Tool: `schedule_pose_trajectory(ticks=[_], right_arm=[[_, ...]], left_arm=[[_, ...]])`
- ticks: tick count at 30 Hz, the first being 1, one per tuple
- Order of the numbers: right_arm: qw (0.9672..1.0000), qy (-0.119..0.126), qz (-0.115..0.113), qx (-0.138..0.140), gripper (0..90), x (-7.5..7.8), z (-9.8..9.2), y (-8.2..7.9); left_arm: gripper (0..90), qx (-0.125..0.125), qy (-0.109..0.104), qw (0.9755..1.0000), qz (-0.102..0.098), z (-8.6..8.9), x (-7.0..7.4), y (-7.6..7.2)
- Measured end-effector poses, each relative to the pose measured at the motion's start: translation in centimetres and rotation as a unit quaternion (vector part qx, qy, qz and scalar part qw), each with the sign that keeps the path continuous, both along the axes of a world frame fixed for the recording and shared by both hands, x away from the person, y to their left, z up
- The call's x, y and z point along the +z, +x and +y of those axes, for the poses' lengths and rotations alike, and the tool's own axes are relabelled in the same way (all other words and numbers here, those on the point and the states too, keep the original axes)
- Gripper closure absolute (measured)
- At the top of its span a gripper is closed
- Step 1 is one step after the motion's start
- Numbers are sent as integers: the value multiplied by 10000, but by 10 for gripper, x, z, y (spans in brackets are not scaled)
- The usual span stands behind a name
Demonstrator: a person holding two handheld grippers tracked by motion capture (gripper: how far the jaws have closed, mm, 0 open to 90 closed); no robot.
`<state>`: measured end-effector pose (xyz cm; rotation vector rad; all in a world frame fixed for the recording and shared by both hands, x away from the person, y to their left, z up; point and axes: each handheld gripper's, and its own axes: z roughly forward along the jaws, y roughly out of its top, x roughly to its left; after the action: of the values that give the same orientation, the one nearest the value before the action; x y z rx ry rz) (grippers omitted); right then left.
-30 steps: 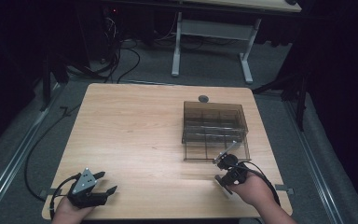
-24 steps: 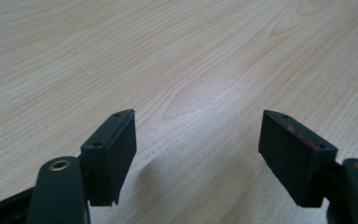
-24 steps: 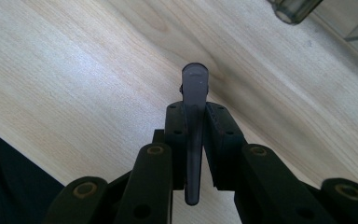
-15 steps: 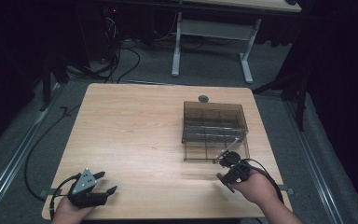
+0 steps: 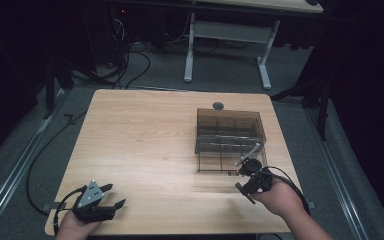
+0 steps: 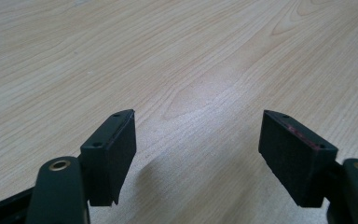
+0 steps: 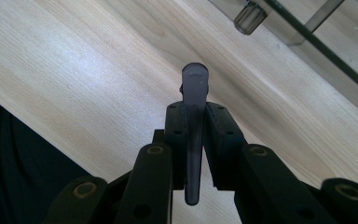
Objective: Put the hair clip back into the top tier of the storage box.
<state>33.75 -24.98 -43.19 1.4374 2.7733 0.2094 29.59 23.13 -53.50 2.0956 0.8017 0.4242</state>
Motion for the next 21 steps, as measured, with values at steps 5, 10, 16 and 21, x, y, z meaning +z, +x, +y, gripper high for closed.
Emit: schedule_pose_trajectory(ticks=[5,10,16,21], right_arm=[[10000,8,6,-28,798,7,1,0],[10000,-4,31,14,799,14,2,1],[10000,-43,-17,71,798,25,3,3],[10000,-39,-43,41,798,33,3,6]], left_arm=[[279,2,-17,10000,-10,0,0,0],[279,1,-6,10000,-1,0,0,0],[279,2,2,10000,6,0,0,0],[279,6,-15,10000,-6,0,0,0]])
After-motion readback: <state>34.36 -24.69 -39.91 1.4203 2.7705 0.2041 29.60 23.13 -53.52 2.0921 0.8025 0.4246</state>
